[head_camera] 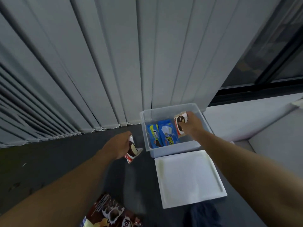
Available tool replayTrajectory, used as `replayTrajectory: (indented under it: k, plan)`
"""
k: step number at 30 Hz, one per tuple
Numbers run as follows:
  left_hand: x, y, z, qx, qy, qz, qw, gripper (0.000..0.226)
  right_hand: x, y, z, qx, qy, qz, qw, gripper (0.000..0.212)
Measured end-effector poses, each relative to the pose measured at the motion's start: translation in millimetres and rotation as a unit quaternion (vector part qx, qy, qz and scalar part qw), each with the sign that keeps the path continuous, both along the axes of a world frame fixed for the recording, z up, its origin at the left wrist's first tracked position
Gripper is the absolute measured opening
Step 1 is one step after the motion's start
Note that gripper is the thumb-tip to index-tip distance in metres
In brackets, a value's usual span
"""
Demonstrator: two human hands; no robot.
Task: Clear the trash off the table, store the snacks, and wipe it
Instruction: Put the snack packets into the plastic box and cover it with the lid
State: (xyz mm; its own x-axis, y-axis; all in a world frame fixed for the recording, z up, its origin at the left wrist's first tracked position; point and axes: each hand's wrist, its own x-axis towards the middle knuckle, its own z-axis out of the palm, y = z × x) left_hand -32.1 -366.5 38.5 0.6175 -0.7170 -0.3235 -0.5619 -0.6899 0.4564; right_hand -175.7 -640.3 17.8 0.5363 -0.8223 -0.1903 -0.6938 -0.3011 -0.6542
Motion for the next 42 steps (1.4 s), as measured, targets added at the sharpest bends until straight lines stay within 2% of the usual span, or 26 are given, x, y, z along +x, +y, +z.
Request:
replayTrajectory:
  k: [4, 8, 14, 16, 19, 22, 24, 27, 31, 34, 38, 42]
  plan:
    - [6.7, -6.4, -12.9, 0.020, 0.006, -0.017, 1.000, 0.019, 7.2, -19.6, -18.0, 0.004, 0.049, 0.002, 0.999, 0.038]
    - [14.0, -11.2, -22.5, 0.024, 0.015, -0.011, 1.000, 0.018, 17.6, -33.1, -38.1, 0.020, 0.053, -0.009, 0.998, 0.037]
    - [23.4, -20.3, -33.3, 0.033, 0.049, 0.008, 0.998, 0.021, 19.7, -40.4, -60.1, -0.027, 0.133, 0.072, 0.988, 0.076]
    - [25.3, -21.3, -37.7, 0.032, 0.053, 0.005, 0.998, 0.019, 18.8, -35.3, -65.6, -0.060, 0.147, 0.089, 0.983, 0.078]
    - [27.3, -20.6, -41.6, 0.029, 0.057, 0.000, 0.998, 0.017, 22.0, -28.7, -64.1, -0.137, 0.150, 0.101, 0.974, 0.072]
    - [29.0, -17.9, -43.6, 0.030, 0.062, 0.004, 0.998, 0.015, 26.9, -28.5, -58.5, -0.217, 0.184, 0.127, 0.950, 0.062]
    - [28.4, -16.4, -43.4, 0.034, 0.067, 0.004, 0.997, 0.016, 26.3, -28.8, -60.9, -0.198, 0.216, 0.145, 0.945, 0.051]
    - [27.3, -13.8, -42.0, 0.031, 0.070, 0.007, 0.997, 0.020, 21.5, -28.7, -67.4, -0.112, 0.262, 0.160, 0.945, 0.032]
    - [29.3, -10.3, -36.4, 0.021, 0.063, 0.016, 0.998, 0.018, 20.7, -29.5, -66.3, -0.069, 0.249, 0.178, 0.949, 0.019]
    - [30.4, -9.1, -26.0, 0.011, 0.034, 0.014, 0.999, 0.018, 18.9, -27.8, -61.0, -0.064, 0.218, 0.162, 0.960, 0.023]
    - [32.5, -8.2, -9.5, -0.025, 0.012, 0.029, 0.999, 0.022, 13.9, -26.2, -45.8, -0.098, 0.144, 0.133, 0.976, 0.020]
    - [31.4, -11.1, 7.8, -0.082, -0.033, 0.030, 0.996, 0.017, -1.6, -26.8, -28.7, -0.173, 0.086, 0.134, 0.972, 0.042]
